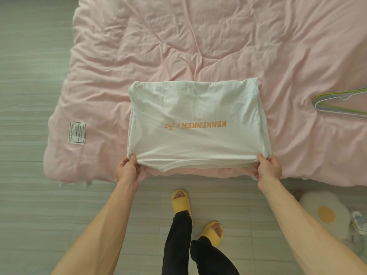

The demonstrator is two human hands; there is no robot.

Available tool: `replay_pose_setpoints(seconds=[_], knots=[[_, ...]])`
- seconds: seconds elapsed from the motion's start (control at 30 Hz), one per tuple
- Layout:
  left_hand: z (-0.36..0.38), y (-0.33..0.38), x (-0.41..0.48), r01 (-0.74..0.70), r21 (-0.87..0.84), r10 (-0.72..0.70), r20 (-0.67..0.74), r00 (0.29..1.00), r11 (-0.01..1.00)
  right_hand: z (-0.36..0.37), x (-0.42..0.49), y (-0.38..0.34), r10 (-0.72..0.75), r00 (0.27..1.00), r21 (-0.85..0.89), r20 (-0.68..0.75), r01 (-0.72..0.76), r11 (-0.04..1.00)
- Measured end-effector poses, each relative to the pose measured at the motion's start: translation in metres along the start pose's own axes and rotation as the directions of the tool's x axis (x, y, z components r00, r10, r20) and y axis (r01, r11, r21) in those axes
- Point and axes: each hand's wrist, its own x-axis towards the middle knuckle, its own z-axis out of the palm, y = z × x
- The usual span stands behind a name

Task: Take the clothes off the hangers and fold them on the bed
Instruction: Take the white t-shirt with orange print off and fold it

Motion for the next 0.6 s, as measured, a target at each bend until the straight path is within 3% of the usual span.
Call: replay_pose_setpoints(seconds=[0.3,0.43,0.6], knots=[[0.006,0.009,0.013,-0.046,0.170,0.040,0.035,0.999,0.984,-0.001,0.008,-0.012,-0.004,0.999,-0.083,0.054,0.009,0.996],[0.008,0.013,0.017,-0.163,0.331,0.177,-0.015,0.984,0.930,-0.003,0.010,-0.013,-0.125,0.992,-0.306,-0.035,0.108,0.946],[0.012,0.026,0.013,-0.120,0.452,0.136,-0.002,0.991,0.884,-0.001,0.001,-0.021,-0.172,0.985,-0.537,-0.018,0.136,0.832]])
